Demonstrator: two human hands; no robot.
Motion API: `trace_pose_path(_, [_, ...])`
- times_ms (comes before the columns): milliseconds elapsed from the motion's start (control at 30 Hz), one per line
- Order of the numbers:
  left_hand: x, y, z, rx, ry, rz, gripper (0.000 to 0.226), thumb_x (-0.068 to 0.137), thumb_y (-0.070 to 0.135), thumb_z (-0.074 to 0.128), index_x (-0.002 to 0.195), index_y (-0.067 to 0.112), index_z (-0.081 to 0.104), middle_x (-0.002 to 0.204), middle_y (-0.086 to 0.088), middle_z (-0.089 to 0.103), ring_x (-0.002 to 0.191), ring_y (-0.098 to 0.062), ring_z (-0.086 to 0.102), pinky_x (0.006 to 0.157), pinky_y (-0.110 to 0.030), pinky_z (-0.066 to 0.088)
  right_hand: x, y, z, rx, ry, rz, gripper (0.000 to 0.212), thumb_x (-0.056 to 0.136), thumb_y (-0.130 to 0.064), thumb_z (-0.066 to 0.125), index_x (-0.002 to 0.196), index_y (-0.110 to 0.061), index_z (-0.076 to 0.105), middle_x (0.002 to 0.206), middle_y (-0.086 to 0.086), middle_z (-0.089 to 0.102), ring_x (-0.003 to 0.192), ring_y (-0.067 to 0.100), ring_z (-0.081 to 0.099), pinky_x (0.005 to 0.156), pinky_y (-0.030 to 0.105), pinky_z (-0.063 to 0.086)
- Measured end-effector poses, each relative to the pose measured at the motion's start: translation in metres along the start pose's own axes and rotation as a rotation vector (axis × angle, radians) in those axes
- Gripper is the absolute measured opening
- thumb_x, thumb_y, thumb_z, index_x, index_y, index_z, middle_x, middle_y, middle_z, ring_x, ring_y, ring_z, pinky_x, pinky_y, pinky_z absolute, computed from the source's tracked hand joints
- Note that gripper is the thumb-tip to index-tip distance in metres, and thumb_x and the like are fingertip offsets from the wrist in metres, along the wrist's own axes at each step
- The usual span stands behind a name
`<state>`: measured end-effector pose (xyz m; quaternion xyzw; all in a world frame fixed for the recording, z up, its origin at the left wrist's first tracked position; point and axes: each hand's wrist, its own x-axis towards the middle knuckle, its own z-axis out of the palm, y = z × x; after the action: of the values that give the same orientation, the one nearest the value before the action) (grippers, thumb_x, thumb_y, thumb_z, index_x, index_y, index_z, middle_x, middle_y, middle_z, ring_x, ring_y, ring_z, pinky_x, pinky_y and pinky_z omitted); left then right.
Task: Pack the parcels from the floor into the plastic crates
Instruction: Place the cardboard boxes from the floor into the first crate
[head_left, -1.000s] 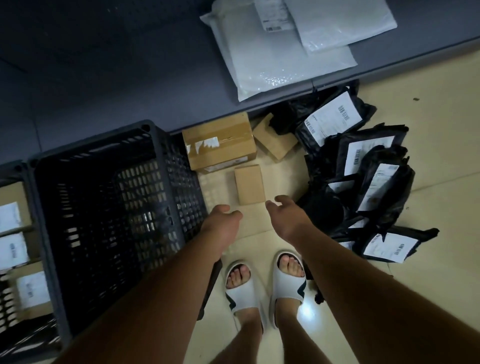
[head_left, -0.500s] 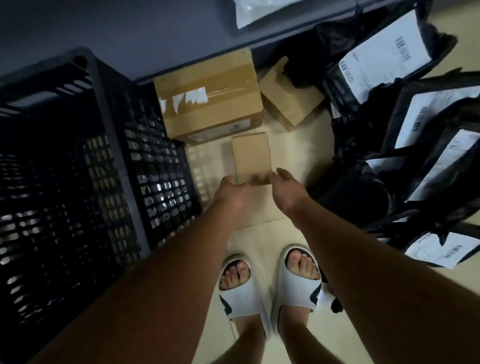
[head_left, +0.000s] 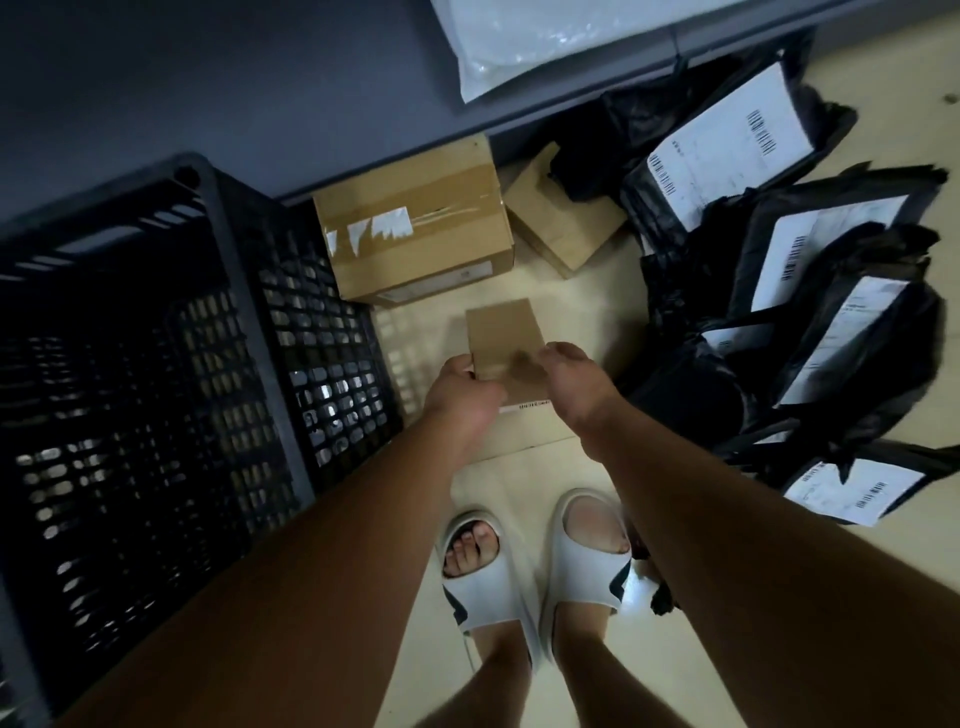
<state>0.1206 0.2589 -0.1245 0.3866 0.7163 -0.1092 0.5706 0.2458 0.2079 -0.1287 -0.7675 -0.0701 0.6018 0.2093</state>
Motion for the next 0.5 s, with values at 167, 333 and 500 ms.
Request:
trace_pose_path(167, [-0.053, 0.016, -0.009, -0.071, -0.019, 0.016, 0.048, 0.078, 0.011, 0.066, 0.119, 0.030, 0.051, 0.102, 0.003, 0.071, 0.094, -0.022, 0.069, 0.080, -0.031, 0.056, -0.051, -0.026, -0.020, 0.023, 0.018, 0.042, 0.024, 0.103, -0.026, 0.043, 0.112, -0.014, 0.061, 0.094, 0.003, 0.059, 0.077, 0.017, 0.053, 0.059, 0.029, 0.034])
trace_pose_path(333, [-0.117, 0.031, -0.022, -0.244, -0.029, 0.004, 0.058, 0.066, 0.018, 0.072, 0.123, 0.018, 0.063, 0.103, -0.003, 0.076, 0.095, -0.025, 0.073, 0.086, -0.041, 0.059, -0.117, -0.053, -0.039, 0.077, 0.058, 0.021, 0.022, 0.097, -0.024, 0.044, 0.108, -0.023, 0.063, 0.109, 0.004, 0.060, 0.093, 0.024, 0.056, 0.065, 0.032, 0.038])
trace_pose_path(500, [-0.192, 0.039, -0.045, -0.258, -0.030, 0.093, 0.058, 0.081, 0.002, 0.072, 0.126, 0.027, 0.045, 0.105, 0.010, 0.068, 0.094, -0.016, 0.067, 0.075, -0.027, 0.053, -0.189, -0.077, -0.049, 0.127, 0.089, -0.009, 0.025, 0.084, -0.036, 0.048, 0.099, -0.030, 0.067, 0.122, 0.012, 0.062, 0.110, 0.034, 0.060, 0.092, 0.043, 0.052])
